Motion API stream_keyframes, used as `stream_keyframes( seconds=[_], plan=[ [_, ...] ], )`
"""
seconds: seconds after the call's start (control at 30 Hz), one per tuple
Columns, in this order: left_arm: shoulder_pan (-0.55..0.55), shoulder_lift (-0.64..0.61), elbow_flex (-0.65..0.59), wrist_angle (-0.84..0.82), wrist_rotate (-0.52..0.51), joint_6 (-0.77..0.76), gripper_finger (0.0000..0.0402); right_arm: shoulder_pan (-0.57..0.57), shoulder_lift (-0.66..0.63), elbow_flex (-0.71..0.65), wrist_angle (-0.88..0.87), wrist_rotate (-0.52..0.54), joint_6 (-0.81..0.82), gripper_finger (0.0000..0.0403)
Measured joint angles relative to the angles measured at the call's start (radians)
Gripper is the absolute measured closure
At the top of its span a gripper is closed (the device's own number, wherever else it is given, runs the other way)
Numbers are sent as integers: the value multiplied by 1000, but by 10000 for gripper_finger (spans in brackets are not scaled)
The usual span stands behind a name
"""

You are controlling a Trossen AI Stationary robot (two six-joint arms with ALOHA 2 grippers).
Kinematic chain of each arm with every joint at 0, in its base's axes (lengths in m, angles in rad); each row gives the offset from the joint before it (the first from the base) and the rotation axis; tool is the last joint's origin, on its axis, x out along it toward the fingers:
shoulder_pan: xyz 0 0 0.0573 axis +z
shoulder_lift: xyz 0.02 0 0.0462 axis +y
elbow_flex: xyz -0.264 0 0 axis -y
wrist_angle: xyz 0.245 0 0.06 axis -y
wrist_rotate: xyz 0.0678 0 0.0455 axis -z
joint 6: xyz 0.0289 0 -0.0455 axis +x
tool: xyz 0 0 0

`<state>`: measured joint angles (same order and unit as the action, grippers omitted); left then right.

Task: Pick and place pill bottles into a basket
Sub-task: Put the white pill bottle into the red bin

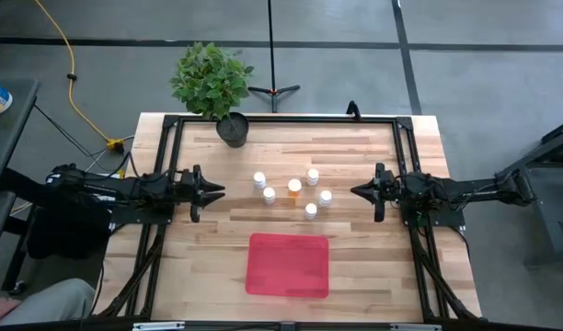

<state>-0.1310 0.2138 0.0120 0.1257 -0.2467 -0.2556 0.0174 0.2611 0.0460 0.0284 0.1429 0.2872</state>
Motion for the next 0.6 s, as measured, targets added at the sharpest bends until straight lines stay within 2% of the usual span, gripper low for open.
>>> stream_keyframes(
  seconds=[0.33, 0.6],
  plan=[
    [0, 0, 48, 32, -38, 95, 268, 0, 0, 0, 22, -1, 0, 402],
    [0, 0, 75, 29, -48, 105, 268, 0, 0, 2, 91, -1, 0, 402]
  ],
)
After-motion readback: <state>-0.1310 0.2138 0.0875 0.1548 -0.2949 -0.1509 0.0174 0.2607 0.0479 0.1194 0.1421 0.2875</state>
